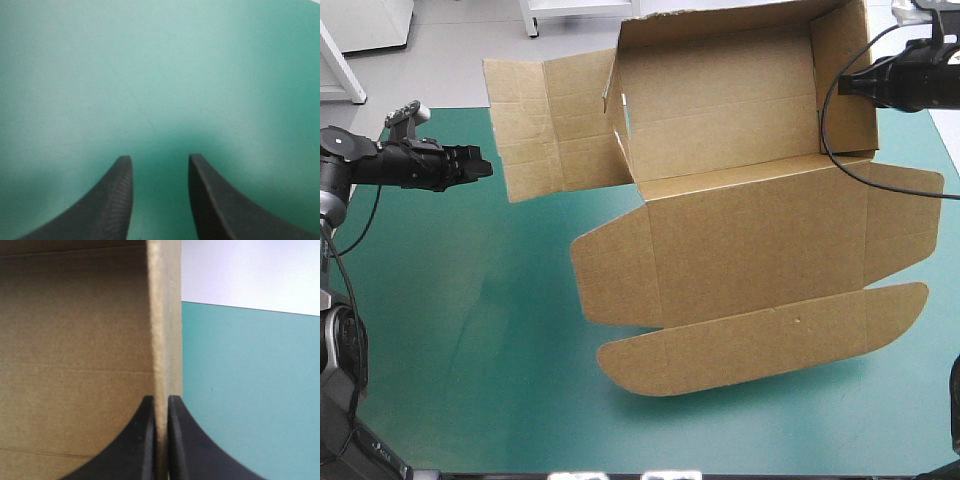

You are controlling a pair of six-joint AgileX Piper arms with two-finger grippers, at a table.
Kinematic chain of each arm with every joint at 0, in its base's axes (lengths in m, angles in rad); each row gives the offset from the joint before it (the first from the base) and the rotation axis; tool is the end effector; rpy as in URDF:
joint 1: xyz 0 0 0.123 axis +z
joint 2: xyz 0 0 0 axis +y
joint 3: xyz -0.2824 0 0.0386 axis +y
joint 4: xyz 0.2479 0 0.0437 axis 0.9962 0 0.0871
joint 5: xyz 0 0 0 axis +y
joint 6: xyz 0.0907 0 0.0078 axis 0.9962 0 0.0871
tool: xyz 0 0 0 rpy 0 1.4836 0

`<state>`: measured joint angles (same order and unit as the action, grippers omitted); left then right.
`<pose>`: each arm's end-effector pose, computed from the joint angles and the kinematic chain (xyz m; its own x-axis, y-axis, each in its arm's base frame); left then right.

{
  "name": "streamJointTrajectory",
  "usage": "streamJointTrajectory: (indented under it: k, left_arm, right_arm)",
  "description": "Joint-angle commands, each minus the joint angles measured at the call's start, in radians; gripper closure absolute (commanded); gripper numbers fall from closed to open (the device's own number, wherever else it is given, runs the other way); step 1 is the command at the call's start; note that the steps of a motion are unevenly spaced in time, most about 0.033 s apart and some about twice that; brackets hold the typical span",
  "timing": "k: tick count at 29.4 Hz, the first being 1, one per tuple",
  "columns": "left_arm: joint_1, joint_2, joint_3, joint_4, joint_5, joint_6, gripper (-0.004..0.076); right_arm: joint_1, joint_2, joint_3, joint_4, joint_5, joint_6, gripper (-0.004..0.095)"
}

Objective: Fold the box

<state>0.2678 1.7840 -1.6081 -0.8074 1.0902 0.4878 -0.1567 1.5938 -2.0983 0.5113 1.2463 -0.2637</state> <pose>0.3877 0.0459 0.3311 -0.8131 -0.1931 -0.5491 0.1545 0.8380 -0.5233 0.3098 -0.0062 0.5162 -0.5440 0.0083 -0.8391 -0.2851 0.9386 0.1941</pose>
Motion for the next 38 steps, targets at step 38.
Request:
streamJointTrajectory:
  k: [38]
  left_arm:
    - [-0.251, -0.078, -0.025, -0.616, 0.203, 0.131, 0.0732]
  right_arm:
    - [0.066, 0.094, -0.034, 0.037, -0.063, 0.000, 0.0923]
